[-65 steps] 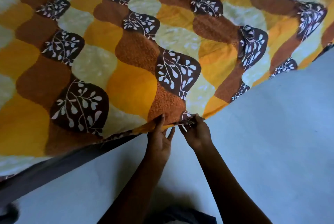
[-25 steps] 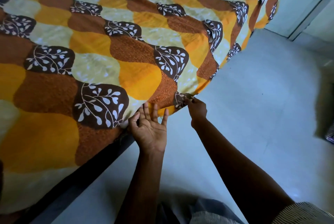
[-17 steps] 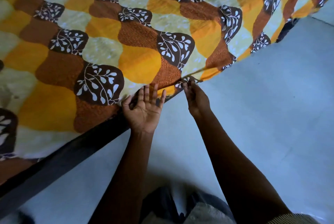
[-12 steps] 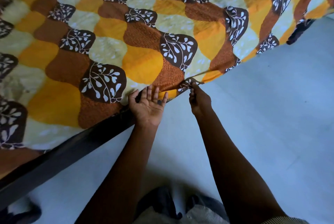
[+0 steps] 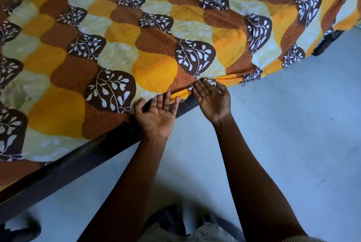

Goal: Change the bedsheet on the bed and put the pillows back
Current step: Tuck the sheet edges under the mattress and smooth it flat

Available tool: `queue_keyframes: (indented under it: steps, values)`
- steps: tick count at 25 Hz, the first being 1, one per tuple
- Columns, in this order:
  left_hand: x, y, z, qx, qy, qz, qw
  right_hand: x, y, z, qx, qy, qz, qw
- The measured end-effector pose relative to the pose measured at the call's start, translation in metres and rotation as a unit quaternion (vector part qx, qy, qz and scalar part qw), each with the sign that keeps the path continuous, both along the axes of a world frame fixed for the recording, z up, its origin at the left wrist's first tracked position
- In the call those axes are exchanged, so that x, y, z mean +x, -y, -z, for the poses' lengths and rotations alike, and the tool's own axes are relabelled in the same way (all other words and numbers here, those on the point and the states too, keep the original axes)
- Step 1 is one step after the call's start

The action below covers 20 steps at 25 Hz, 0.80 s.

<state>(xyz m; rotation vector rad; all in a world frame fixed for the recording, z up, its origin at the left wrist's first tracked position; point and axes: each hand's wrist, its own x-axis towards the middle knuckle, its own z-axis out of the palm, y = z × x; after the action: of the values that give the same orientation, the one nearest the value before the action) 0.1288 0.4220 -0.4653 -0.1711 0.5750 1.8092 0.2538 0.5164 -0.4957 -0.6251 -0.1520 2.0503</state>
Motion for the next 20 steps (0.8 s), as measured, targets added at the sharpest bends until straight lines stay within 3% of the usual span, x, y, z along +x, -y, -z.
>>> queue_keyframes:
  steps: [5,11,20]
  values:
    - [-0.001,0.001,0.003,-0.014,-0.018,0.001,1.0,-0.04,-0.029,-0.025,0.004,0.008,-0.004,1.0]
    - [-0.008,0.036,0.002,-0.161,-0.094,0.039,0.982,-0.023,0.01,-0.019,-0.001,0.103,0.004,0.995]
    - [-0.043,0.083,0.01,-0.107,-0.043,-0.101,0.988,-0.065,0.082,-0.003,-0.043,0.036,-0.112,0.992]
